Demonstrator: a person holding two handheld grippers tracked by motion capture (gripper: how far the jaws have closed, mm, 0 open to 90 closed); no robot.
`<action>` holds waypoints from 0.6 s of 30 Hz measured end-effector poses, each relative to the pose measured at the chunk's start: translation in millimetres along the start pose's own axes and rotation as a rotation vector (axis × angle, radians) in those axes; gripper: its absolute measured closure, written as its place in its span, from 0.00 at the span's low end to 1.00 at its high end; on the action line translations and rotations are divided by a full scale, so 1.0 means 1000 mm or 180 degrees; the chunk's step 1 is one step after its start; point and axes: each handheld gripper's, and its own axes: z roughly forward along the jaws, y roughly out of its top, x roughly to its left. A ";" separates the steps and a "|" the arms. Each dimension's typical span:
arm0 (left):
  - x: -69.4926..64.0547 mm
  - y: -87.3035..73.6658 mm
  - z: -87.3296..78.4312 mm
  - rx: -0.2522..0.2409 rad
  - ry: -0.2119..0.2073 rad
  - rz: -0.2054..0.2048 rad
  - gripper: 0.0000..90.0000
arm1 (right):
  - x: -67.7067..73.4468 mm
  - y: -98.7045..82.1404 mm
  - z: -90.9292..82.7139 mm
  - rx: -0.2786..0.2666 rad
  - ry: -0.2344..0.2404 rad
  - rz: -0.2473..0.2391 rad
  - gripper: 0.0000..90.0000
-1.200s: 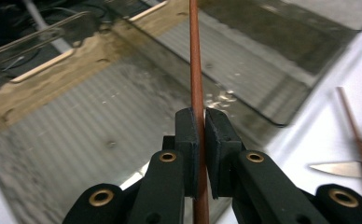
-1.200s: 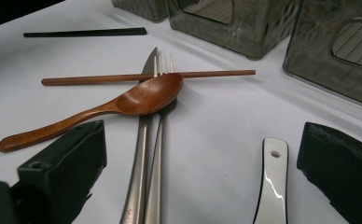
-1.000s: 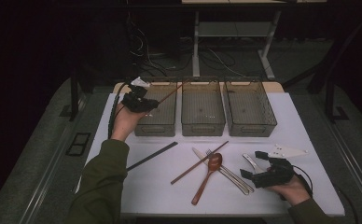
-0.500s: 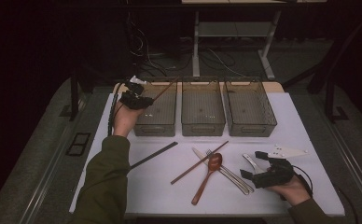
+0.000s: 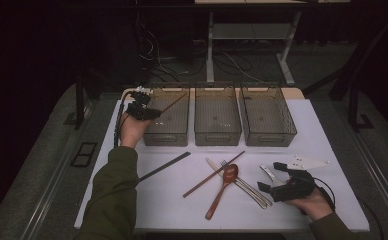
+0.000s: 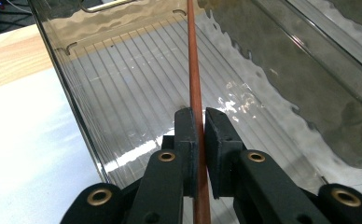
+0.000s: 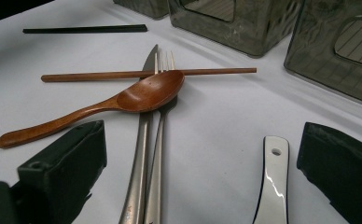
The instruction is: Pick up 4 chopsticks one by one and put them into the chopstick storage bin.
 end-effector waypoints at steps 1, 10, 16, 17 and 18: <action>0.000 0.000 0.000 0.0004 -0.0004 0.0014 0.91 | 0.000 0.000 0.000 -0.0001 -0.0001 0.0002 0.01; -0.003 0.001 0.000 -0.0074 -0.0022 0.0002 0.73 | 0.000 0.000 0.000 0.0004 0.0003 0.0005 0.01; -0.007 0.002 -0.004 -0.0167 -0.0152 0.0025 0.61 | 0.000 0.000 0.000 0.0004 0.0006 0.0007 0.01; -0.007 0.001 -0.004 -0.0195 -0.0161 0.0036 0.60 | 0.000 0.000 0.000 0.0002 0.0008 0.0010 0.01; -0.009 0.001 -0.005 -0.0216 -0.0176 0.0044 0.58 | 0.000 0.000 0.000 0.0001 0.0005 0.0012 0.01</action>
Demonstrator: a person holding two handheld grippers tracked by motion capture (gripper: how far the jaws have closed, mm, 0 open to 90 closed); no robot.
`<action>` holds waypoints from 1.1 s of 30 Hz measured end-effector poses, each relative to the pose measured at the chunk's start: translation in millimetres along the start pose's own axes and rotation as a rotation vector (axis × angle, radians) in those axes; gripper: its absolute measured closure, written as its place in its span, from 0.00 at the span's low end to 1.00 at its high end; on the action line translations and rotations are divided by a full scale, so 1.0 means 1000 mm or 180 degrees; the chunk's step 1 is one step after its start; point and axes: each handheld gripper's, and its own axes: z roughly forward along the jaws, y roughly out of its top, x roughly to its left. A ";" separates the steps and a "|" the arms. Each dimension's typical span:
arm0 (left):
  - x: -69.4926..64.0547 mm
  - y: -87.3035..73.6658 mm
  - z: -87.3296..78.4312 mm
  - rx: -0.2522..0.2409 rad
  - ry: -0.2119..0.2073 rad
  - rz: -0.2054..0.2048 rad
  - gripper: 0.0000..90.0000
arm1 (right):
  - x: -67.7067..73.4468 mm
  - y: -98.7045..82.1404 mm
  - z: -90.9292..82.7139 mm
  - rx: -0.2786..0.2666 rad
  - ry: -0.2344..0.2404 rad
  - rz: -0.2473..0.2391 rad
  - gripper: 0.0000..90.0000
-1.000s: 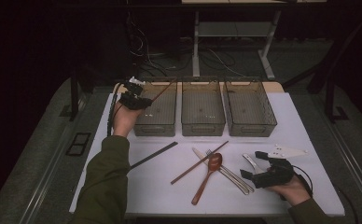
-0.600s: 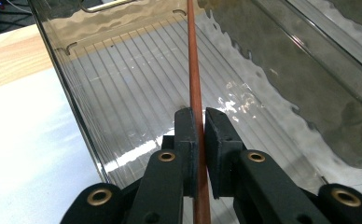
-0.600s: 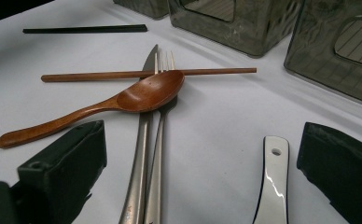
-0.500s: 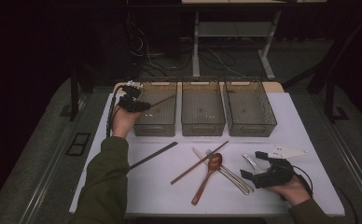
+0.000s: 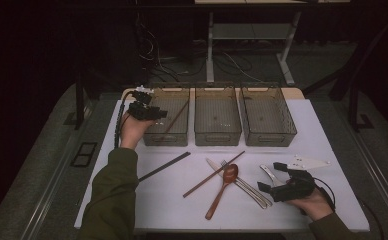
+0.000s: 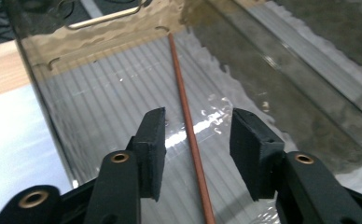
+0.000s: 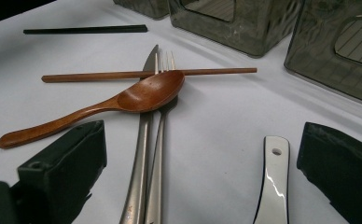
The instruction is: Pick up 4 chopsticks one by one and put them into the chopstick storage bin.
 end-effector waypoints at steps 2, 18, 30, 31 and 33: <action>-0.002 -0.001 -0.002 -0.0045 -0.0043 0.0015 0.55 | 0.000 0.000 0.000 0.0002 0.0001 -0.0007 0.01; -0.023 -0.008 -0.029 -0.0346 -0.0276 0.0197 0.39 | -0.002 0.000 -0.001 -0.0017 0.0011 0.0012 0.01; -0.058 -0.018 -0.044 -0.0391 -0.0441 0.0477 0.30 | -0.001 -0.004 -0.002 0.0013 0.0115 -0.0021 0.01; -0.062 -0.020 -0.044 -0.0393 -0.0460 0.0497 0.30 | -0.002 -0.004 -0.002 0.0017 0.0120 -0.0030 0.01; -0.068 -0.023 -0.045 -0.0393 -0.0505 0.0522 0.28 | -0.001 -0.004 -0.001 0.0010 0.0132 -0.0043 0.01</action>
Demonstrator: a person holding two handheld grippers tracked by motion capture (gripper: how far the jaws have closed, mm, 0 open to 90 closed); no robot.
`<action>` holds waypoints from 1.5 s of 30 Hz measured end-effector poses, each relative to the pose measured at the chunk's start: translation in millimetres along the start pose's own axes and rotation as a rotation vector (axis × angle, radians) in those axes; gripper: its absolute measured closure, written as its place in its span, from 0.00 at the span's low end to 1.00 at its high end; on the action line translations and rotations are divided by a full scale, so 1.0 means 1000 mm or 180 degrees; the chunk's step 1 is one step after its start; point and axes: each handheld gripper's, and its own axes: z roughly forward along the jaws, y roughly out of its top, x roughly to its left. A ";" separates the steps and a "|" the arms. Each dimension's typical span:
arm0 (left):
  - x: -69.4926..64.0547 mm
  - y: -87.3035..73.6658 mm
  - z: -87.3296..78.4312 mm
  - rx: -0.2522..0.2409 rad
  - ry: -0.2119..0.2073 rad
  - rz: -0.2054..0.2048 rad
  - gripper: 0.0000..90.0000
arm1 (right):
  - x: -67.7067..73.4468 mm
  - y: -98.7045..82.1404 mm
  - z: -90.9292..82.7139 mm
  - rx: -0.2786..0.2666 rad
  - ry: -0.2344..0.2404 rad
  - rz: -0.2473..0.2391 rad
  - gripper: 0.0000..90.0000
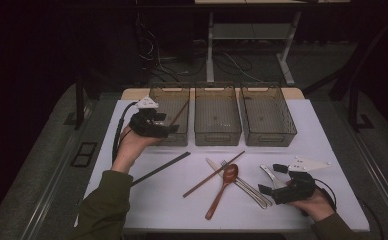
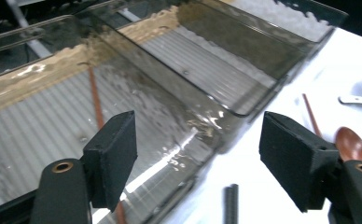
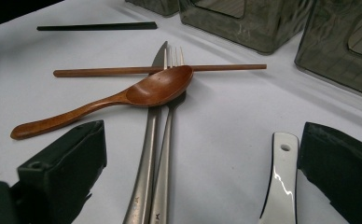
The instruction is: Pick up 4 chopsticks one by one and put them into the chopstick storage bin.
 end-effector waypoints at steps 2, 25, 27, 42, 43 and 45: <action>-0.006 -0.002 0.000 -0.0021 -0.0054 0.0009 0.26 | 0.000 0.000 0.001 0.0020 -0.0004 -0.0011 0.01; -0.049 -0.037 0.005 -0.0165 -0.0231 0.0134 0.14 | -0.001 0.000 -0.002 -0.0038 -0.0022 0.0009 0.01; -0.054 -0.038 0.005 -0.0148 -0.0261 0.0159 0.14 | -0.001 0.000 -0.002 -0.0040 -0.0026 0.0011 0.01; -0.088 -0.055 0.019 -0.0119 -0.0384 0.0204 0.09 | -0.002 0.000 -0.002 -0.0042 -0.0053 0.0037 0.01; -0.089 -0.057 0.019 -0.0132 -0.0402 0.0197 0.09 | -0.002 0.000 -0.002 -0.0040 -0.0052 0.0036 0.01; -0.095 -0.061 0.022 -0.0112 -0.0414 0.0216 0.09 | -0.002 0.000 -0.002 -0.0051 -0.0050 0.0038 0.01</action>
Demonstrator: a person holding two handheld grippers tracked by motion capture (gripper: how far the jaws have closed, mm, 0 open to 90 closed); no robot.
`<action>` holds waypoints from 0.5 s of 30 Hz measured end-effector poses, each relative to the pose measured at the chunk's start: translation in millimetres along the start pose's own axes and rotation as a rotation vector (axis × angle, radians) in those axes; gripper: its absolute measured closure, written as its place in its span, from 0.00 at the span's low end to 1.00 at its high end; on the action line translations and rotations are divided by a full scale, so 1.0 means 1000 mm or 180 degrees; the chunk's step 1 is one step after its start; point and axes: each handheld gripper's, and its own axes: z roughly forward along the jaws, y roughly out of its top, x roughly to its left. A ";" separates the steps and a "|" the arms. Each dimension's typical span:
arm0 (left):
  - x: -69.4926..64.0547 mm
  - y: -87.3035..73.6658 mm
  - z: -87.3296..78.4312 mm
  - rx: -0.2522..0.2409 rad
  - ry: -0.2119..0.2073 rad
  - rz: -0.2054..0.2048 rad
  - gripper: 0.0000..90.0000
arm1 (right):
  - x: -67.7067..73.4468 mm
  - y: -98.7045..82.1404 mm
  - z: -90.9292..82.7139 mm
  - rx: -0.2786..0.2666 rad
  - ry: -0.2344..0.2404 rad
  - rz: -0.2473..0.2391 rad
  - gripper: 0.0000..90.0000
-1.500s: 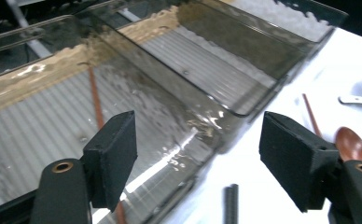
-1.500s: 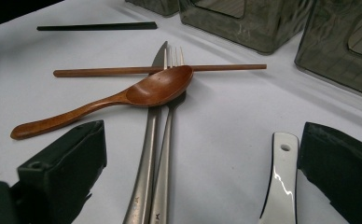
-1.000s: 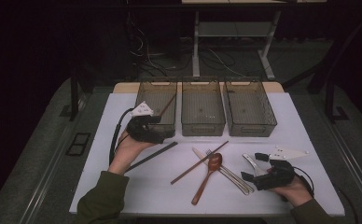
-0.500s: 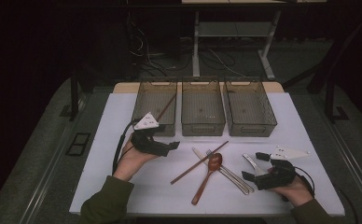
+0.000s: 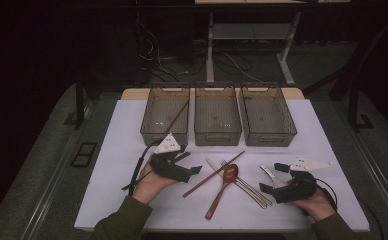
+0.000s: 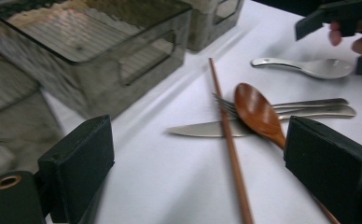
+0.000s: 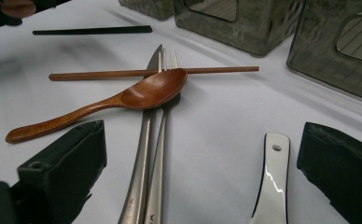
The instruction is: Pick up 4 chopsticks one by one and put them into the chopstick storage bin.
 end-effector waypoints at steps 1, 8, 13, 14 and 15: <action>-0.002 -0.002 0.002 0.0012 0.0011 0.0006 0.09 | 0.000 0.000 0.000 0.0005 -0.0003 -0.0001 0.01; -0.011 -0.009 0.013 0.0054 0.0027 0.0005 0.15 | 0.001 0.000 0.000 0.0013 0.0002 -0.0020 0.01; -0.014 -0.011 0.020 0.0092 0.0019 0.0015 0.21 | 0.001 0.000 0.000 0.0010 0.0010 -0.0024 0.01; -0.015 -0.012 0.021 0.0089 0.0009 0.0004 0.23 | 0.001 0.000 0.001 0.0010 0.0013 -0.0030 0.01; -0.015 -0.012 0.023 0.0108 0.0010 0.0010 0.24 | 0.001 0.000 0.001 0.0010 0.0015 -0.0030 0.01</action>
